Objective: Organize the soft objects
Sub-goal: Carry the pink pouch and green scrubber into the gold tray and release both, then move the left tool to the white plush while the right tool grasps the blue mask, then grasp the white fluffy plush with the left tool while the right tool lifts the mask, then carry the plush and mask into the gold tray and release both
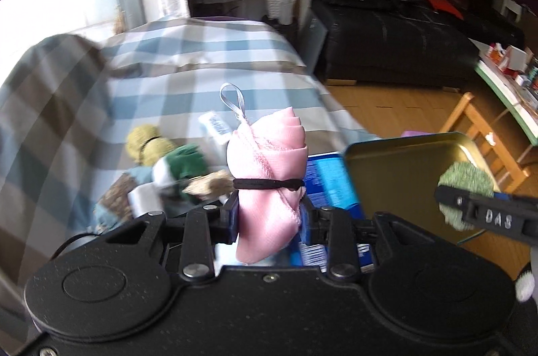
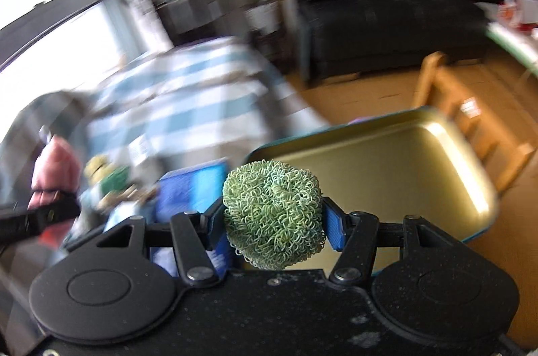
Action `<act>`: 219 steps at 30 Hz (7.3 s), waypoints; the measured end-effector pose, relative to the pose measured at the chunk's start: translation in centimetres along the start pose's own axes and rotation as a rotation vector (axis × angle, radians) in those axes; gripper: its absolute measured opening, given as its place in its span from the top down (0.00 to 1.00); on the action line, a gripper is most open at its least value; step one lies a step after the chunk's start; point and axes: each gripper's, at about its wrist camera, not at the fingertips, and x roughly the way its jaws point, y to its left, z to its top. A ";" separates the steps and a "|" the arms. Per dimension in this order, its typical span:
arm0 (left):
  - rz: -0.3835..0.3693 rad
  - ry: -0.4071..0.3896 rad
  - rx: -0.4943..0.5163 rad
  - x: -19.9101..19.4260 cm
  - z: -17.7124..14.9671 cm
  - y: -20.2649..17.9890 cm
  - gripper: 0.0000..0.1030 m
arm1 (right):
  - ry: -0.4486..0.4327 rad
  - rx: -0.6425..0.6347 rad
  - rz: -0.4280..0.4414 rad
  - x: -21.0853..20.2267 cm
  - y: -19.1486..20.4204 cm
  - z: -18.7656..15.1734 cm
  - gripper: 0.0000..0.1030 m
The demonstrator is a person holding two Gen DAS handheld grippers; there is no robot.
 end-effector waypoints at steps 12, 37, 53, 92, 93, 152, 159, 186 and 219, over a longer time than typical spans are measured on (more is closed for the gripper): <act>-0.107 0.084 0.045 4.0 1.4 -7.5 0.67 | -0.017 0.147 -0.271 1.5 -8.1 4.1 0.44; -0.041 0.175 0.109 8.7 0.6 -12.7 0.45 | 0.062 0.191 -0.281 3.4 -8.6 3.1 0.25; -0.023 0.166 0.108 8.1 0.4 -12.1 0.44 | 0.066 0.208 -0.293 3.6 -8.8 3.0 0.24; 0.232 0.153 -0.170 2.3 -3.9 10.2 0.36 | -0.163 -0.214 -0.039 -0.4 3.0 -1.1 0.16; 0.234 0.159 -0.177 2.4 -4.2 10.5 0.36 | -0.165 -0.245 -0.016 -0.4 3.9 -1.6 0.16; 0.172 0.227 -0.184 5.0 -6.2 11.4 0.34 | -0.115 -0.487 0.195 2.6 13.0 -1.8 0.51; 0.092 0.252 -0.088 6.4 -6.8 6.8 0.31 | -0.145 -0.368 0.146 1.3 9.4 -0.9 0.51; 0.111 0.242 0.092 8.0 -7.3 3.5 0.53 | -0.175 -0.242 0.123 0.5 7.1 0.1 0.51; -0.115 0.190 0.125 6.2 2.0 -8.2 0.52 | -0.072 0.195 -0.357 1.2 -7.9 3.5 0.50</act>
